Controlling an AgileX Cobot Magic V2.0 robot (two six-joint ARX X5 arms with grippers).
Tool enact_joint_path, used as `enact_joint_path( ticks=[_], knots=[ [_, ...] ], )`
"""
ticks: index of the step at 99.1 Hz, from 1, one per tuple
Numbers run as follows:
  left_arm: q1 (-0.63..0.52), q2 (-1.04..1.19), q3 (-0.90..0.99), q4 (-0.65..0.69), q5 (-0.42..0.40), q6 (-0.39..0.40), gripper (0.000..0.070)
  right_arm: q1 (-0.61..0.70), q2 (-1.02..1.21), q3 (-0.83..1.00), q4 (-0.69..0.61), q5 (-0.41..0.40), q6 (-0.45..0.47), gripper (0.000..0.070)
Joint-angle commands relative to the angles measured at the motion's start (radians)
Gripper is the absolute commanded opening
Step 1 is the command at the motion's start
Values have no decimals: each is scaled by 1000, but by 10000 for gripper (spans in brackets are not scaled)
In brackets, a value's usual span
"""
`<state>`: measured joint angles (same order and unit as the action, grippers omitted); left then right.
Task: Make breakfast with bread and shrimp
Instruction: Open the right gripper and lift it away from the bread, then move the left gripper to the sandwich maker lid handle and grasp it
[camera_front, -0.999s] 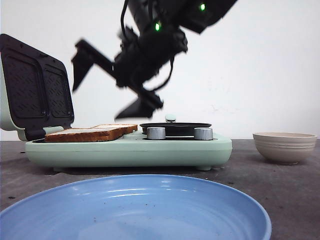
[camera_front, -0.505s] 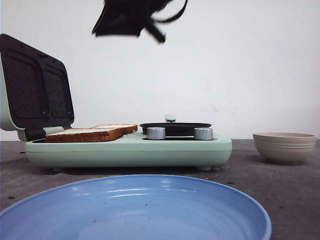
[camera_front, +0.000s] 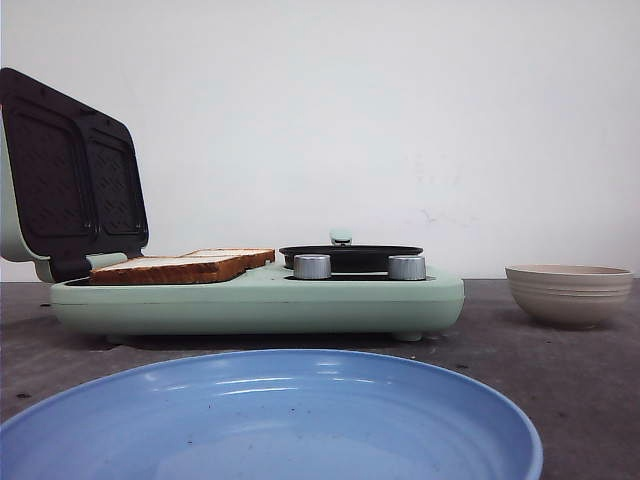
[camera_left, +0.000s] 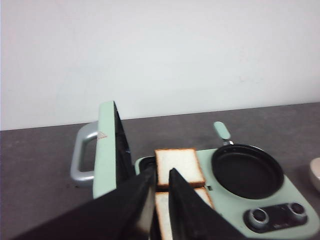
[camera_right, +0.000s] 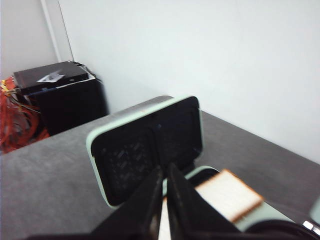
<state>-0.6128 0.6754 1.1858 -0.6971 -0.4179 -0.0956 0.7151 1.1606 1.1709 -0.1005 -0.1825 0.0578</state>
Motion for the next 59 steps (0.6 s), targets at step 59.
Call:
enact_joint_path(
  ticks=[59],
  knots=[
    [268, 211, 41, 300, -66, 132, 0, -75, -609, -281, -209, -80, 68, 6]
  ],
)
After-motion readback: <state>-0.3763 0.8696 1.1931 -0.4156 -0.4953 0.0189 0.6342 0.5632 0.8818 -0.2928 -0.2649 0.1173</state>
